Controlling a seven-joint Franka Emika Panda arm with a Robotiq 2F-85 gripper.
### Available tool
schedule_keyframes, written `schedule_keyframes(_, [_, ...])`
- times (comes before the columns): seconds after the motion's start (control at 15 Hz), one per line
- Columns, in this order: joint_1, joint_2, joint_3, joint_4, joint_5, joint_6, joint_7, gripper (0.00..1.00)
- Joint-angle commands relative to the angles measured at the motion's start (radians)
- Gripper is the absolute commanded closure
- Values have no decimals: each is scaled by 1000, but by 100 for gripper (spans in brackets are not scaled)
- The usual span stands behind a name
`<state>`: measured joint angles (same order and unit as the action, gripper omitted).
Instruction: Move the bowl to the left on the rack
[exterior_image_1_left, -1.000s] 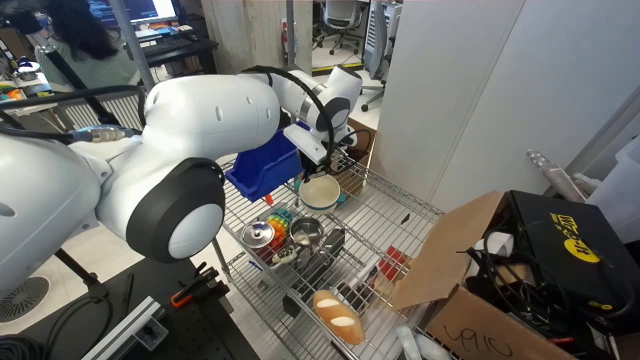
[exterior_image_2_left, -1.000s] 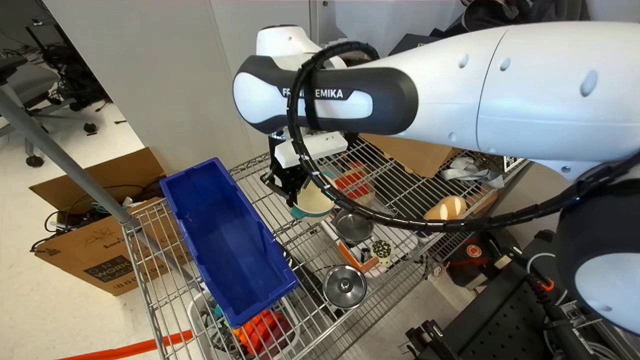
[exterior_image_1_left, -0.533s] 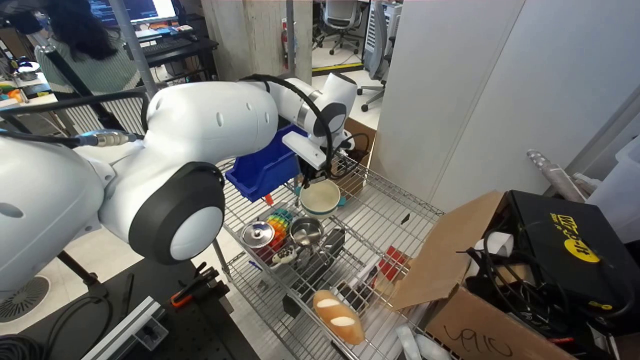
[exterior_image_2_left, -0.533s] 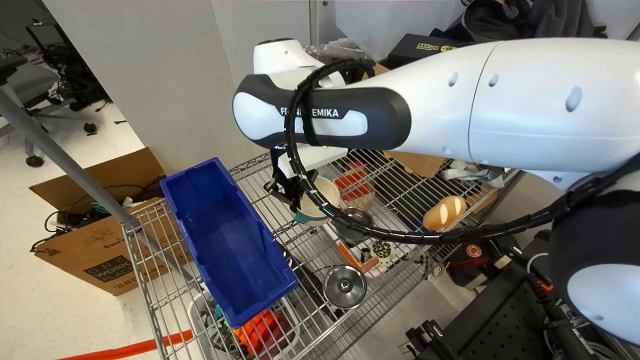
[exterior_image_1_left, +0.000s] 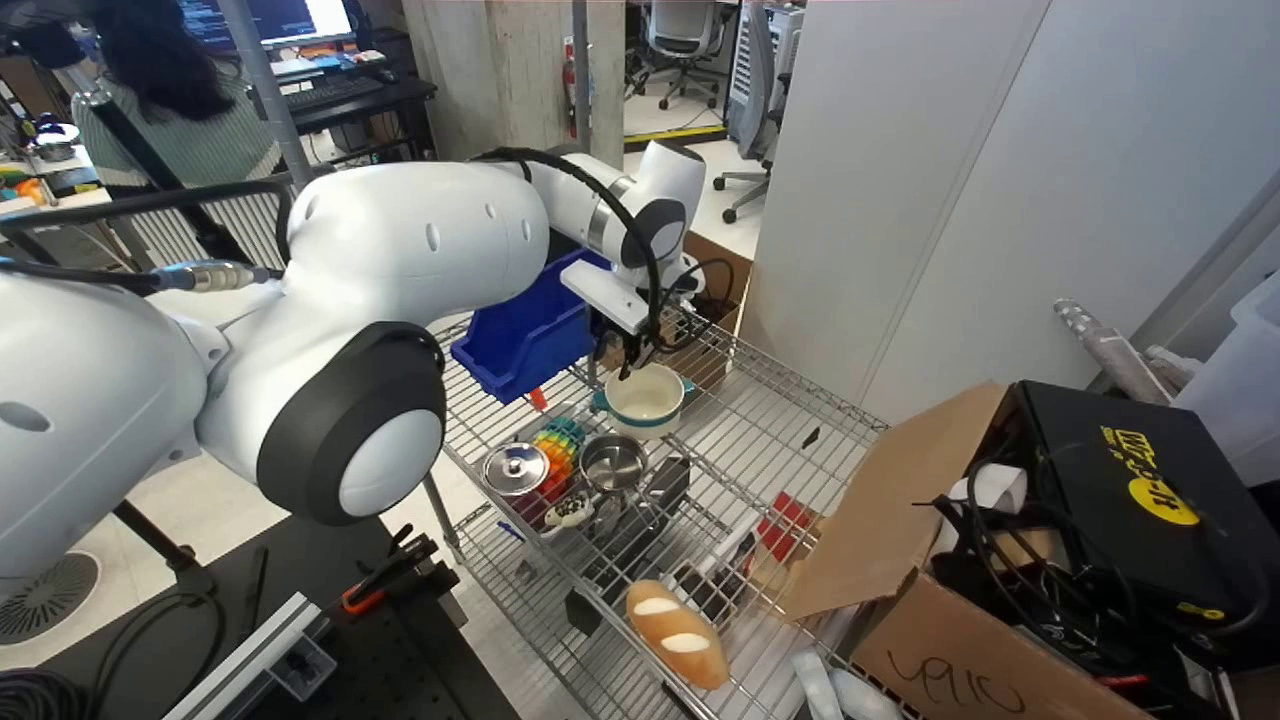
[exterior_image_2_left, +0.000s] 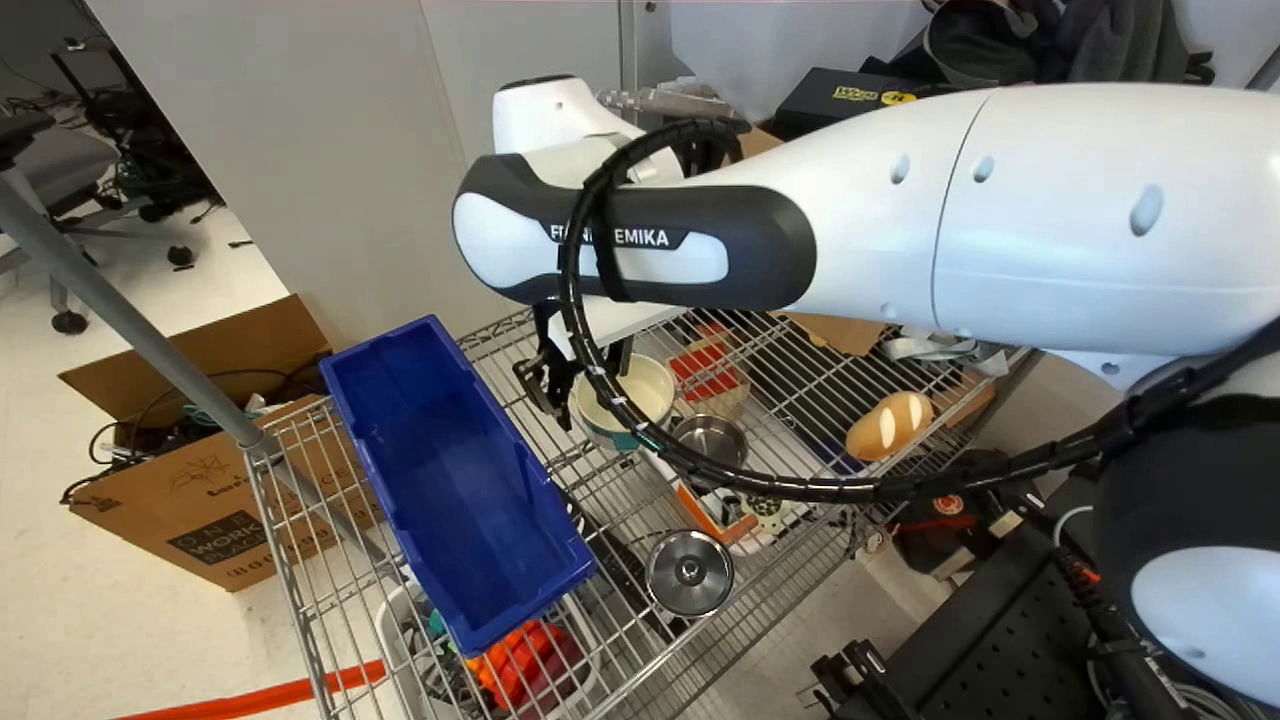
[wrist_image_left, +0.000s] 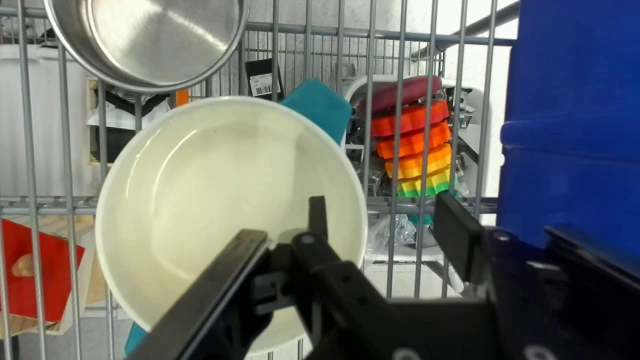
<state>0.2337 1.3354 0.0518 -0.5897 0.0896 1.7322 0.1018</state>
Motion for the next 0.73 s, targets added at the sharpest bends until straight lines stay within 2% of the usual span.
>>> schedule_keyframes(0.0, [-2, -16, 5, 19, 3, 21, -15, 11])
schedule_keyframes(0.13, [-10, -30, 8, 21, 10, 65, -13, 0])
schedule_keyframes(0.2, [-16, -32, 12, 25, 17, 87, -6, 0])
schedule_keyframes(0.27, [-4, -17, 1, 20, 2, 64, 0, 7])
schedule_keyframes(0.33, [-6, -24, 1, 20, 4, 76, 0, 0])
schedule_keyframes(0.67, [-10, -30, 2, 20, 6, 77, 0, 0])
